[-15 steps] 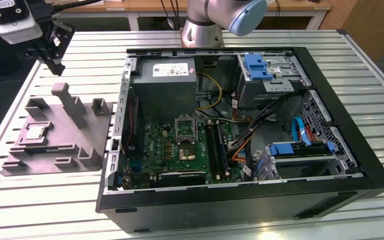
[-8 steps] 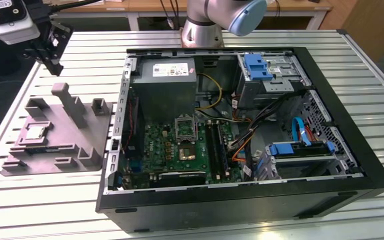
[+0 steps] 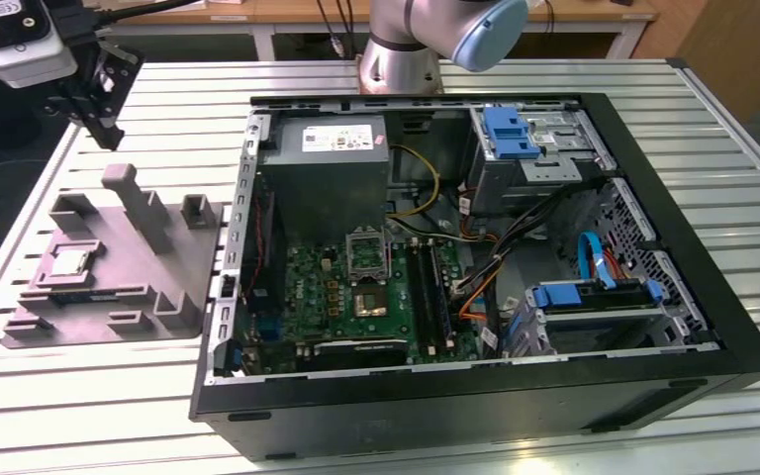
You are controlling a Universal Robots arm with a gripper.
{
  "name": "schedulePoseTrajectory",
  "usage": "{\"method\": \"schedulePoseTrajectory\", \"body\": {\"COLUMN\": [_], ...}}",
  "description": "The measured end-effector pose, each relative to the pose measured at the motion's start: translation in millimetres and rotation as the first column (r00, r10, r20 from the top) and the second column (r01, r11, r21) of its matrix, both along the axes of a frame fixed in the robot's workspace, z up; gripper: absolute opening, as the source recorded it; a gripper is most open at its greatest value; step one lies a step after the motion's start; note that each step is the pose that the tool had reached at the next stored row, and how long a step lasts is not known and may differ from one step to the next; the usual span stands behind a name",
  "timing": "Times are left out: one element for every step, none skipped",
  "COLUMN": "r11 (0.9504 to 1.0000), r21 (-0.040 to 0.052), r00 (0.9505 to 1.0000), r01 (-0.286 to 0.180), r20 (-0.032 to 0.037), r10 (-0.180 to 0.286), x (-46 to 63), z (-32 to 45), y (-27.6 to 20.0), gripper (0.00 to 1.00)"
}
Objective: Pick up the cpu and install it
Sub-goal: 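Reach for the cpu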
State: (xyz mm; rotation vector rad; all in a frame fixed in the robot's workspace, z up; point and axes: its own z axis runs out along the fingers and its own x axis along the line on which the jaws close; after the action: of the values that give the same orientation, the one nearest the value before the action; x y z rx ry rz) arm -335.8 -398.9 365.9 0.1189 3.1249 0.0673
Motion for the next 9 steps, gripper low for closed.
{"method": "schedulePoseTrajectory", "body": {"r11": [1.0,1.0,1.0,1.0,1.0,1.0,1.0,1.0,1.0], "r21": [0.0,0.0,0.0,0.0,-0.0001,-0.0001,-0.0001,0.0,0.0], "r00": [1.0,1.0,1.0,1.0,1.0,1.0,1.0,1.0,1.0], "r01": [0.0,0.0,0.0,0.0,0.0,0.0,0.0,0.0,0.0], "r20": [0.0,-0.0001,0.0001,0.0,-0.0001,0.0,-0.0001,0.0,-0.0001], "r10": [0.0,0.0,0.0,0.0,0.0,0.0,0.0,0.0,0.0], "x": [-0.2,-0.4,-0.5,-2.4,-4.7,-4.9,-5.1,-5.3,-5.5], "z": [0.0,0.0,-0.1,-0.4,-0.5,-0.6,-0.6,-0.6,-0.6], "y": [0.0,0.0,0.0,0.0,0.0,0.0,0.0,0.0,0.0], "gripper": [0.11,0.11,0.11,0.11,0.11,0.11,0.11,0.11,0.11]}}
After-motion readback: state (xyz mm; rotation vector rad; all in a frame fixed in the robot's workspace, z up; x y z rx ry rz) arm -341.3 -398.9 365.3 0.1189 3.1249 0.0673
